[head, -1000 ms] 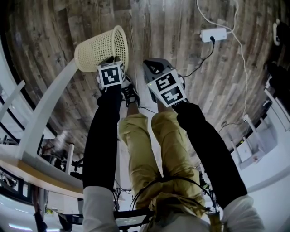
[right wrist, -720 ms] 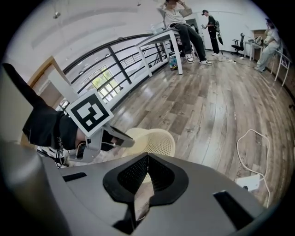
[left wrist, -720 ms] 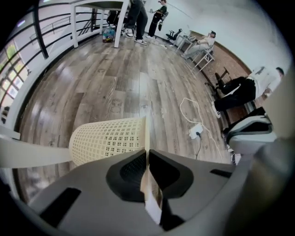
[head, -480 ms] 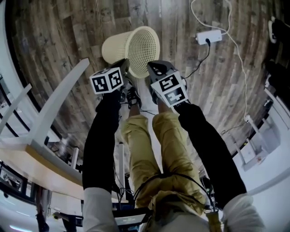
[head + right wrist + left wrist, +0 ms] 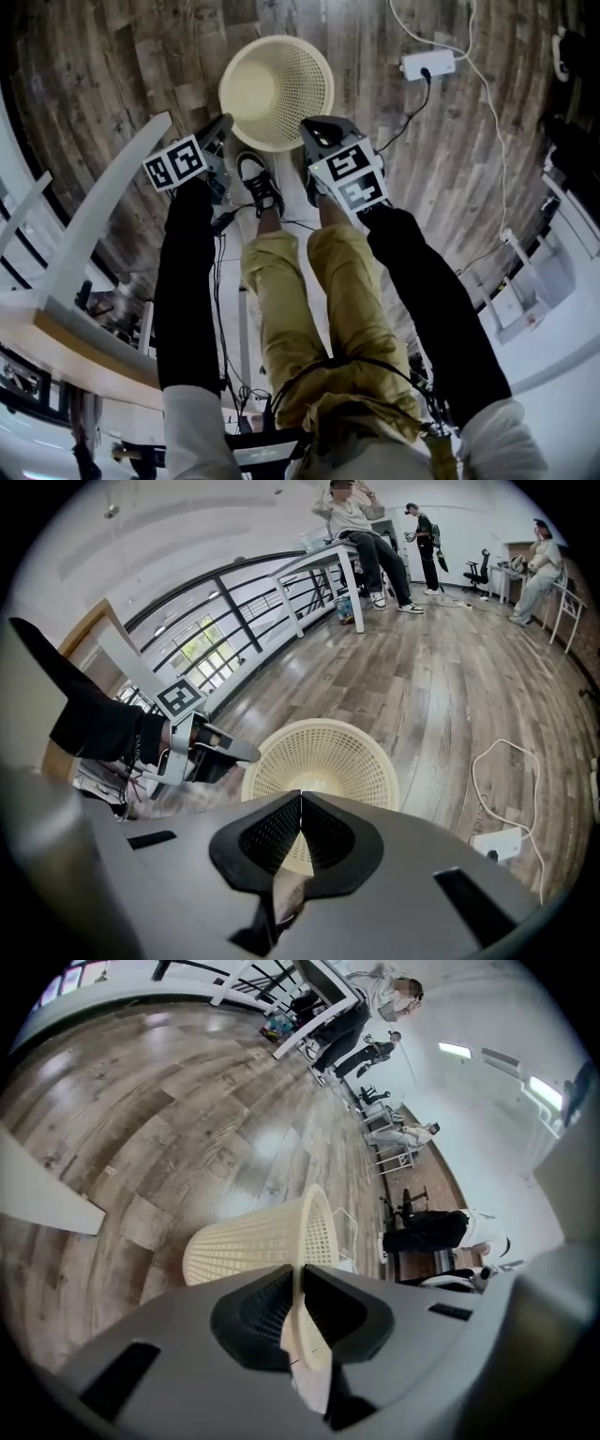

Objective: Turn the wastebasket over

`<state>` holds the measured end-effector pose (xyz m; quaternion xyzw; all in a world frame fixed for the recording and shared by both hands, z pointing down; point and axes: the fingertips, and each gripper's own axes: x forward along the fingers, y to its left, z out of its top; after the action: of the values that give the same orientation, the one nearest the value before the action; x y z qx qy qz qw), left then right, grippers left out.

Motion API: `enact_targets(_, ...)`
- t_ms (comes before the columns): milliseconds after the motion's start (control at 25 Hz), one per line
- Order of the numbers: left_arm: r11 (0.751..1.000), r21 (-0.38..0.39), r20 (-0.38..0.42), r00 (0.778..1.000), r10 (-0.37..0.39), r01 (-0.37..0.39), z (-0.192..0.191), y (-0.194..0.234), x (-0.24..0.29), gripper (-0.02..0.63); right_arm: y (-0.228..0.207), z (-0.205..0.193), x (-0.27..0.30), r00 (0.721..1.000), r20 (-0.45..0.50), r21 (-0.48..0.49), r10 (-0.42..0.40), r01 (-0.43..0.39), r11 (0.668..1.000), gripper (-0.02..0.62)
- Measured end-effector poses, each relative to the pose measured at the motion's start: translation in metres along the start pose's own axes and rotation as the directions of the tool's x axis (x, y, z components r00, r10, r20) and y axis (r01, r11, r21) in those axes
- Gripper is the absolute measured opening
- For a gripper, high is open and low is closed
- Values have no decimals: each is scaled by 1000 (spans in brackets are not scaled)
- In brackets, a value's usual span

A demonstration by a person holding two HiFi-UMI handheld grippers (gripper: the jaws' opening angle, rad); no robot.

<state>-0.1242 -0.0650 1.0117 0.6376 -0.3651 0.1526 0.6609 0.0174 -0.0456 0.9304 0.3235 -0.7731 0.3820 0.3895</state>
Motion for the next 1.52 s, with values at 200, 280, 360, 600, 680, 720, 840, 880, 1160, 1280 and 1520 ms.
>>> enact_targets(200, 974, 49, -75, 972, 223, -220, -14, 64, -23, 35, 8, -4, 0, 1000, -18, -10, 8, -8, 1000, 21)
enact_targets(280, 964, 48, -76, 961, 265, -261, -16, 77, -27, 35, 11, -3, 1, 1000, -22, -16, 12, -12, 1000, 21)
enact_targets(360, 955, 33, -58, 953, 296, -294, -15, 85, -29, 35, 11, -2, 3, 1000, -23, -21, 13, -14, 1000, 21)
enact_targets(600, 915, 63, -102, 910, 403, -398, -30, 102, -29, 94, 16, -3, 3, 999, -29, -33, 14, -15, 999, 21)
enact_targets(680, 903, 78, -129, 894, 429, -422, -36, 105, -32, 112, 19, -2, 1, 1000, -26, -35, 14, -15, 999, 21)
enact_targets(720, 895, 85, -139, 884, 446, -438, -38, 105, -34, 117, 19, -2, -1, 1000, -23, -35, 13, -13, 999, 21)
enact_targets(840, 862, 125, -155, 848, 506, -491, -42, 103, -44, 121, 20, 1, -9, 1000, -4, -27, -3, 3, 1000, 21)
enact_targets(880, 852, 143, -158, 838, 522, -503, -43, 100, -49, 121, 21, 2, -13, 1000, 3, -22, -9, 9, 1000, 21)
enact_targets(1160, 830, 294, -153, 834, 531, -474, -38, 36, -94, 2, 48, 31, -71, 997, 54, 17, -47, 46, 999, 21)
enact_targets(1280, 846, 352, -115, 878, 464, -401, -32, -35, -124, 2, 71, 60, -119, 991, 121, 44, -49, 44, 998, 21)
enact_targets(1520, 844, 449, 48, 951, 306, -294, 23, -197, -180, 2, 85, 141, -232, 947, 300, 89, -112, 89, 992, 21)
